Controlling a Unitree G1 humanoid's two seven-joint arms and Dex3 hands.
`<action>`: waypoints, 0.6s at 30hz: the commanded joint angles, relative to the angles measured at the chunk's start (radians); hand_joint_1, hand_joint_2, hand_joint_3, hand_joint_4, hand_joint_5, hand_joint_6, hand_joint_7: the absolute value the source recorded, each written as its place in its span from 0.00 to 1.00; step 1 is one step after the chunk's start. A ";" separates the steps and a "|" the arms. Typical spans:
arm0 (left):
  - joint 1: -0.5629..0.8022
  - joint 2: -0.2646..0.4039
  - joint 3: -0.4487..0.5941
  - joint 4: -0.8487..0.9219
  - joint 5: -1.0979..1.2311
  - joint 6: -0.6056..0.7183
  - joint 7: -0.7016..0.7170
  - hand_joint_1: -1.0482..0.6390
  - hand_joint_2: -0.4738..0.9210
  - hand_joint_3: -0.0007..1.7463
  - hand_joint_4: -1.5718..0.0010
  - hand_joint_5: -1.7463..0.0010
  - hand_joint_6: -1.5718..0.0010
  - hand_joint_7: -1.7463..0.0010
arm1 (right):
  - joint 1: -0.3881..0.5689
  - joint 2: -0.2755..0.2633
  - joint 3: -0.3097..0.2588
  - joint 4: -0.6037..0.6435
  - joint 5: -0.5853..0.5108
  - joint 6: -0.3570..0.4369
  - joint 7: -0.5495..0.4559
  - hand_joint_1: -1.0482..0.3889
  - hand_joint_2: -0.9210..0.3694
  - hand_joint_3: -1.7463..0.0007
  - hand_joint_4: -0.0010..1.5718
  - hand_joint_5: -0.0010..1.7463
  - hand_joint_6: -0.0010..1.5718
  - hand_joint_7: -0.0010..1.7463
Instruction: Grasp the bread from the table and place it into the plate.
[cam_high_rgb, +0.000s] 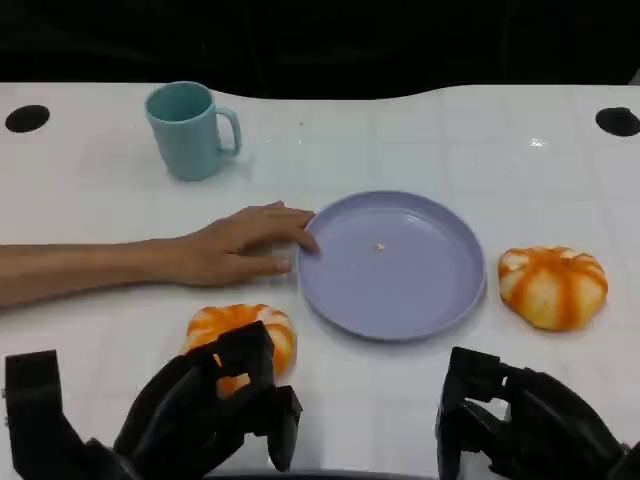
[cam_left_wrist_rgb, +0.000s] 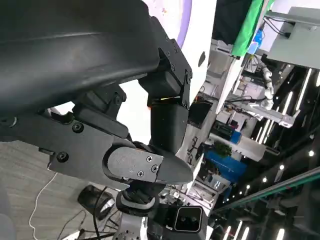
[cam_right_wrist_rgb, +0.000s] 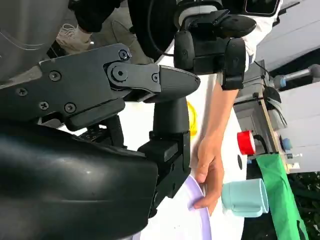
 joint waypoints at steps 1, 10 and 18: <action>-0.010 0.015 0.010 0.007 0.005 0.001 -0.012 0.23 1.00 0.11 0.43 0.00 0.57 0.00 | -0.001 -0.010 -0.008 -0.002 0.000 -0.009 0.003 0.38 0.00 0.76 0.38 1.00 0.29 0.96; 0.002 0.013 0.005 -0.012 0.012 0.000 -0.002 0.22 1.00 0.11 0.43 0.00 0.57 0.00 | 0.006 -0.012 -0.007 -0.012 0.000 -0.002 -0.002 0.38 0.00 0.76 0.39 1.00 0.29 0.96; 0.002 0.011 0.010 -0.007 0.001 0.004 -0.010 0.23 1.00 0.11 0.43 0.00 0.57 0.00 | 0.010 -0.011 -0.007 -0.009 0.002 -0.007 0.004 0.38 0.00 0.76 0.39 1.00 0.29 0.95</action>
